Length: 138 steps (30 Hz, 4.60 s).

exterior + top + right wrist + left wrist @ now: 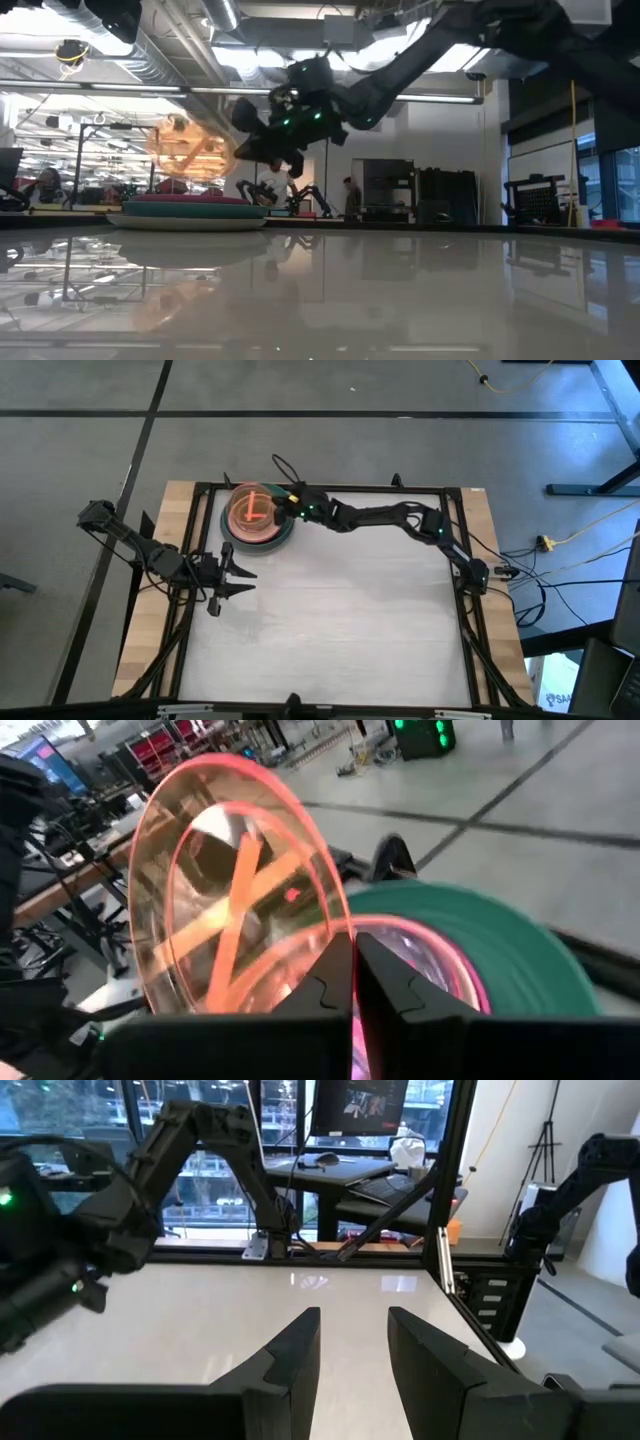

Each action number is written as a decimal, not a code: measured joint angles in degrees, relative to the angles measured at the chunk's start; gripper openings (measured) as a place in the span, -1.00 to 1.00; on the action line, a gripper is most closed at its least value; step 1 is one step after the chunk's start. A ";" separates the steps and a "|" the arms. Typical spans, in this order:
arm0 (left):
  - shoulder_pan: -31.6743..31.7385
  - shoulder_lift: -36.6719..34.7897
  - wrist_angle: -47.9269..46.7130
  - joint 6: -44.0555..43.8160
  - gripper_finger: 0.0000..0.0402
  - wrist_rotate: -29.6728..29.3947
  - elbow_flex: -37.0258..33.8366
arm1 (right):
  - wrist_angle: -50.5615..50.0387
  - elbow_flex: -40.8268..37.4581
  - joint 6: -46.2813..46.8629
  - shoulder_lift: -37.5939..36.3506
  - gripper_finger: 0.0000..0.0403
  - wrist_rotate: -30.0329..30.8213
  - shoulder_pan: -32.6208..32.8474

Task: Stack plastic plates
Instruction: Stack the light orange plate on the light pink plate, then return to Home Position

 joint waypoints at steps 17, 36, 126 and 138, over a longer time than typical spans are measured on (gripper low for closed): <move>0.00 0.00 -0.01 -0.04 -0.44 -0.02 0.00 | -1.85 1.61 0.92 1.87 -0.42 1.76 0.02; 0.00 0.00 -1.25 0.29 -0.44 -0.93 0.00 | -18.61 -2.12 -21.77 -15.56 -0.45 -13.34 0.07; 17.81 -31.80 -3.42 8.55 -1.00 6.07 -19.19 | -13.44 -96.62 -18.89 -124.89 -1.00 -13.00 0.09; 17.79 -31.80 -4.51 7.36 -1.00 8.53 -19.19 | -24.79 -96.59 -17.92 -133.91 -1.00 -12.02 0.43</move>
